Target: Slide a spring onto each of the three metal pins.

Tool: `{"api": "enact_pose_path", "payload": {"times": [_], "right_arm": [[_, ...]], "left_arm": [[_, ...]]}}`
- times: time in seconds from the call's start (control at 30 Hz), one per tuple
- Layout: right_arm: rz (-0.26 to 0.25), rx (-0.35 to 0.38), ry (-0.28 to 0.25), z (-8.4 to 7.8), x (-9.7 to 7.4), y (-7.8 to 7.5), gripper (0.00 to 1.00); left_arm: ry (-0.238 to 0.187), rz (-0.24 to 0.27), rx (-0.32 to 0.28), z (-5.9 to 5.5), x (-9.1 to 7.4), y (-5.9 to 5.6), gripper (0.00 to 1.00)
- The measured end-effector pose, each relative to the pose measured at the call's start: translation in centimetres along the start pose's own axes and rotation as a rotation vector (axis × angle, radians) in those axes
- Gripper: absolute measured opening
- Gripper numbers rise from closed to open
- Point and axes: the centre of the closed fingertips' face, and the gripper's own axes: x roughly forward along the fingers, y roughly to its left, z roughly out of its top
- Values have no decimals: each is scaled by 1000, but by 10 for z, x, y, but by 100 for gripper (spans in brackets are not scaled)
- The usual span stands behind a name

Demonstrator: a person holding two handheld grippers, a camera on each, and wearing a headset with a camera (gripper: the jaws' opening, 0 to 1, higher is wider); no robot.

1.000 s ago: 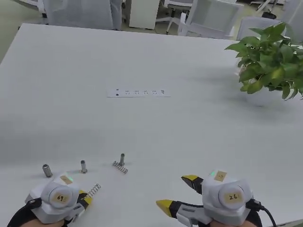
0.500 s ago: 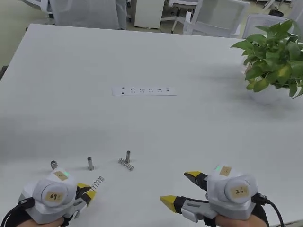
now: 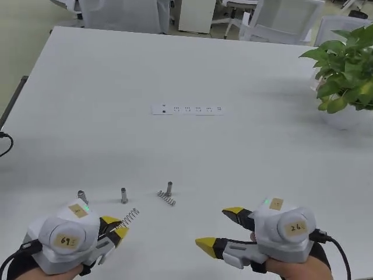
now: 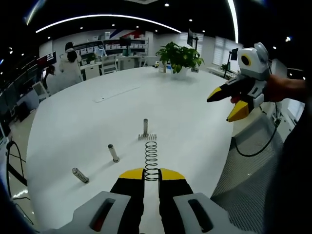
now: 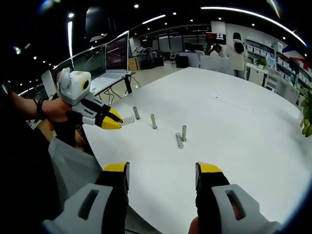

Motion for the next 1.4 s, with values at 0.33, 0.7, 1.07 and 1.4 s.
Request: {"api": "enact_pose_path", "payload": {"times": [0.33,0.7,1.07,1.4], "right_arm": [[67,-45,6,8,8,15,51],[176,-115,11,18,15,35,46],[291,-187,-4,33,19,54,37],[391,-246,-17,41,19,72,24]], "left_arm": [[-27,-25,42,10,-18,-10,3],[-70,-81,126,36,-26,-29,3],[-99,-167,221,55,-28,-55,3],[-92,-244,289,57,-27,-75,3]]}}
